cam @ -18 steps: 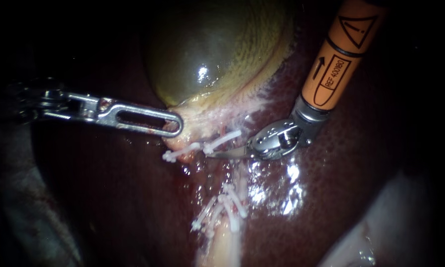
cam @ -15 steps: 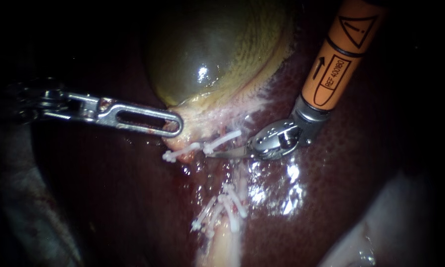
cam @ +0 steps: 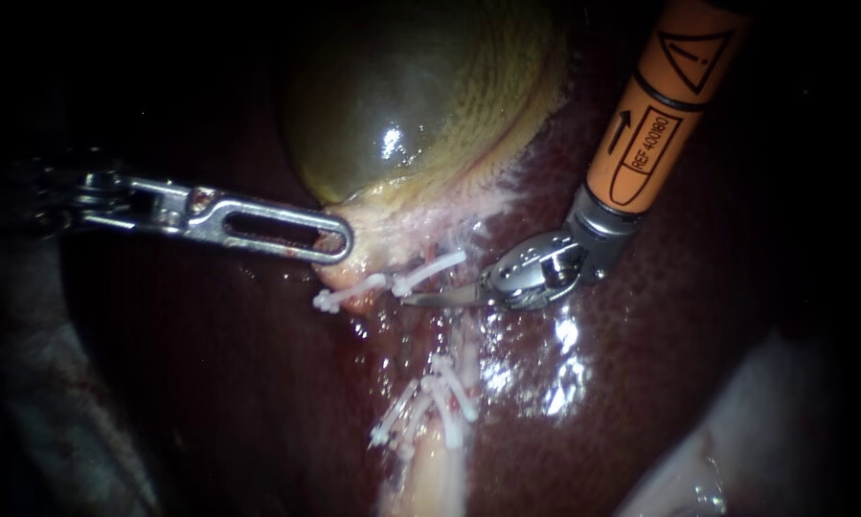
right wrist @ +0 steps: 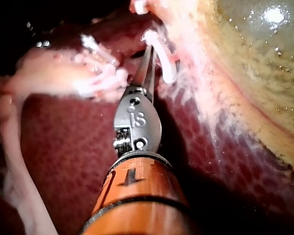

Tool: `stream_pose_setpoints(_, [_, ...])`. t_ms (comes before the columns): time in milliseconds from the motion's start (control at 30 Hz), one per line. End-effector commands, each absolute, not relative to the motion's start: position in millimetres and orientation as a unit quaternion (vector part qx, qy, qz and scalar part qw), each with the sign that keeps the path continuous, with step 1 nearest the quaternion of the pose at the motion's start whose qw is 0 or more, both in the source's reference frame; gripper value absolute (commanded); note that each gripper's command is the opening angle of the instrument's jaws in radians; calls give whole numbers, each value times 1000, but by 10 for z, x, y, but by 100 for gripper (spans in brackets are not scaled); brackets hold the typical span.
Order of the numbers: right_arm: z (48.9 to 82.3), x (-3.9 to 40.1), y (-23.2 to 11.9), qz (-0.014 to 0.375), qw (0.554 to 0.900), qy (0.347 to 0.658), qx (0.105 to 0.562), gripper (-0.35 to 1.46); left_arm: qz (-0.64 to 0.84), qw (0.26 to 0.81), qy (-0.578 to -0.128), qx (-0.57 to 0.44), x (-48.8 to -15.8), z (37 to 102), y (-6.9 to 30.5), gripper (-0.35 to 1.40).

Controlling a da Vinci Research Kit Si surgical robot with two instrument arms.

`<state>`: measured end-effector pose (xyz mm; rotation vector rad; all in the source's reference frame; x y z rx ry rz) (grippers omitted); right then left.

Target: Go back from the cut right tube

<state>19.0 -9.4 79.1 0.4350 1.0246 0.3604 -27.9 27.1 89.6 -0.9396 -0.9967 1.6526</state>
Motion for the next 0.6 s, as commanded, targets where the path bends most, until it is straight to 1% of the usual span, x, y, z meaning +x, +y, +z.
stream_pose_setpoints(33, [791, 190, -93, 170, 834, 484, 205, -35, 677, 477, -408, -385, -279, 897, 271, -35])
stream_pose_setpoints(600, [786, 185, -96, 169, 833, 484, 206, -35, 677, 477, -408, -385, -278, 896, 271, -35])
